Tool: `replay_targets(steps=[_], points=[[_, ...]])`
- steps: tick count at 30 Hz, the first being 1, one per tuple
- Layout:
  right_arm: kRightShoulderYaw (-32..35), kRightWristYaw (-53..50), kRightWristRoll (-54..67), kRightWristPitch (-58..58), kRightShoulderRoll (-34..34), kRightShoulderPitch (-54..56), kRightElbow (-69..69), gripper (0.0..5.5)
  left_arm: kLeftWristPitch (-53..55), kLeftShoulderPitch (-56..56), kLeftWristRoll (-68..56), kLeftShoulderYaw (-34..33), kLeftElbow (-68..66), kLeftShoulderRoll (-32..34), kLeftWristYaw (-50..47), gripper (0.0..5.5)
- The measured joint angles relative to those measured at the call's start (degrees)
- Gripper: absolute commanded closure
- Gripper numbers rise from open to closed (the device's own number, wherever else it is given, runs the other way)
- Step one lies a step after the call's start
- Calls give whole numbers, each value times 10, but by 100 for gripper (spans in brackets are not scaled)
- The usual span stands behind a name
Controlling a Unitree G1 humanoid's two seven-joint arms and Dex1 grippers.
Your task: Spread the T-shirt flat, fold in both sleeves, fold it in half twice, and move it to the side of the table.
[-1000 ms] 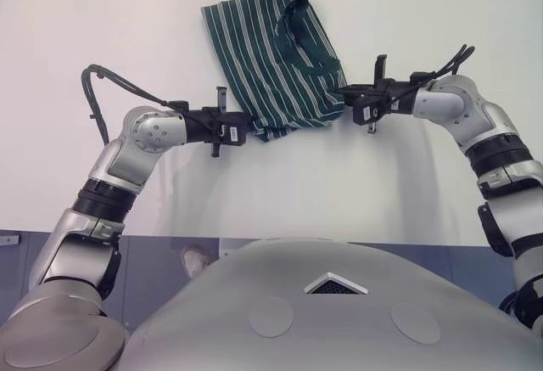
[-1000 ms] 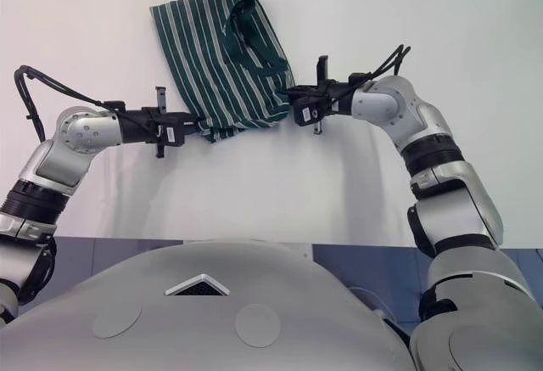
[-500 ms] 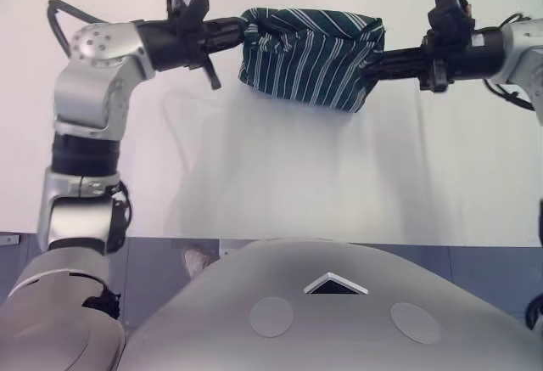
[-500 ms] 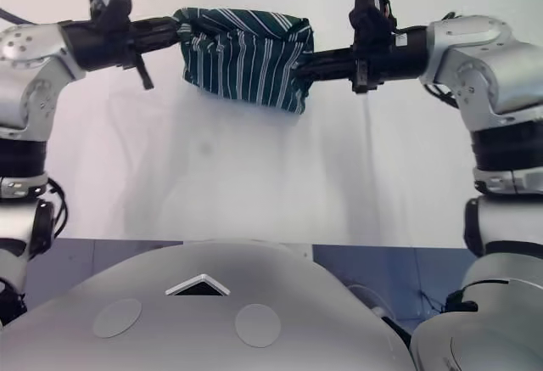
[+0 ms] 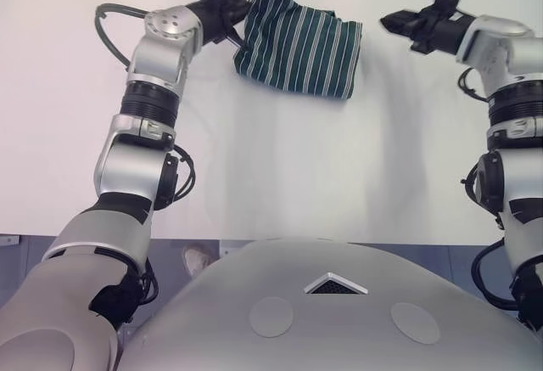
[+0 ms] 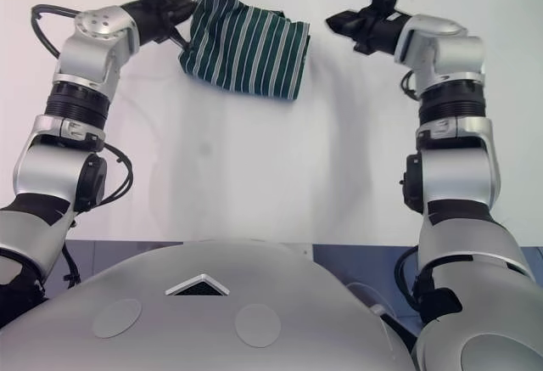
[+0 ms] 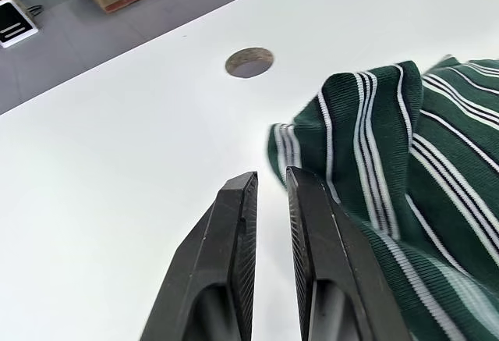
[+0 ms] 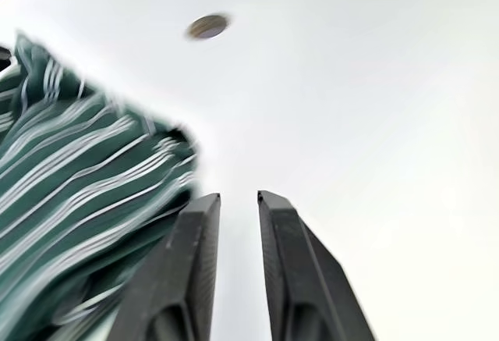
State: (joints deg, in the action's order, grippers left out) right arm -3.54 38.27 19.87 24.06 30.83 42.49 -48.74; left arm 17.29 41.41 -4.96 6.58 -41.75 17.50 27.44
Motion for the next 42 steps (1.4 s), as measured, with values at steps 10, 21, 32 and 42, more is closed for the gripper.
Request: replay_targets(steps=[10,21,32,42], points=[[-52,9,-42,-70,-240,4,51,550,-32,1,-11,-86,-48,18,-32,547],[127,-221,-11,-78,-190,-31,-91,550,-2,-104,-22,-113,105,17,-38,547],[310,-511,-47,-61,-8,-337,248,550,-18,-222,-37,-159,200,-53,-145,547],[90,-448,-150,-141,-139,-270,447,550,-92,-205,-46,-124,204,-154,-179,547]])
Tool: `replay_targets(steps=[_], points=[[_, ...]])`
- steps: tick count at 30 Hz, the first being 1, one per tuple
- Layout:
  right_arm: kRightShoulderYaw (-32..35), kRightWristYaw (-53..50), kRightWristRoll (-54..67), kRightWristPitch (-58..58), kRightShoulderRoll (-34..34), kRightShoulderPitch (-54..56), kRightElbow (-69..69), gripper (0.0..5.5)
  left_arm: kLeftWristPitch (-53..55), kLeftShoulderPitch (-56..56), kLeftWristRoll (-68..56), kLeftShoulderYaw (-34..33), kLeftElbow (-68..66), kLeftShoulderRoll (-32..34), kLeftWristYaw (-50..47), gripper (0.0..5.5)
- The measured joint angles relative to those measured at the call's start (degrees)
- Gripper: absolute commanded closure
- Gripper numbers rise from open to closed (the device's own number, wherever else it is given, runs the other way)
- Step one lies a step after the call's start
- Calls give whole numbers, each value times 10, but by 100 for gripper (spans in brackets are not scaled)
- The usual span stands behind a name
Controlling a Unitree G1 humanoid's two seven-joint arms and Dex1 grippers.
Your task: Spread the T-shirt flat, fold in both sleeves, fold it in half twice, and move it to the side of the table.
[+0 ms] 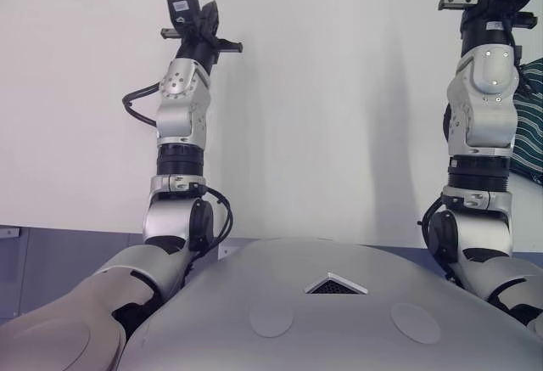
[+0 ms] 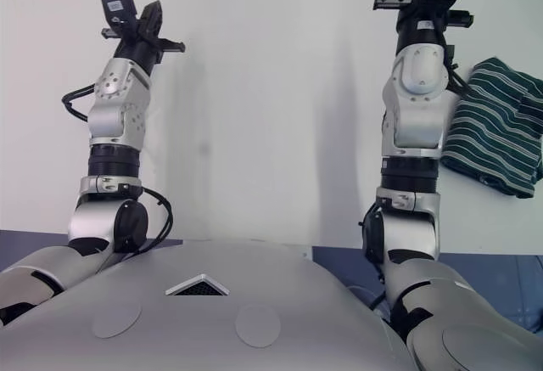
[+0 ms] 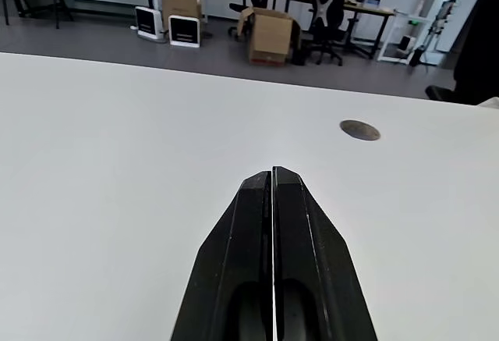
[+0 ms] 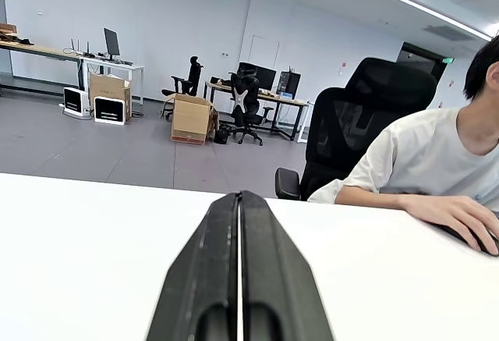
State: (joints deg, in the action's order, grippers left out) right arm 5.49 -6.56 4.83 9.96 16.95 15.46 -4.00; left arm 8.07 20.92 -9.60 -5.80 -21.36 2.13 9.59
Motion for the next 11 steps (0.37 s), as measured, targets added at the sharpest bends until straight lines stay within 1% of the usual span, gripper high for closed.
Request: replay_targets(steps=[3,6,8,11], points=[[-6,9,-1,20,-23,2,0,550,-4,0,-2,3,2,-10,1,547],[-18,18,-12,26,-30,3,0,550,-10,0,-14,-12,-3,-24,-14,547],[-25,18,-29,26,-36,3,1,550,-10,-1,-9,5,3,-29,-8,547],[-38,7,-47,30,-56,-3,14,550,-8,-5,-5,17,20,-16,10,547]])
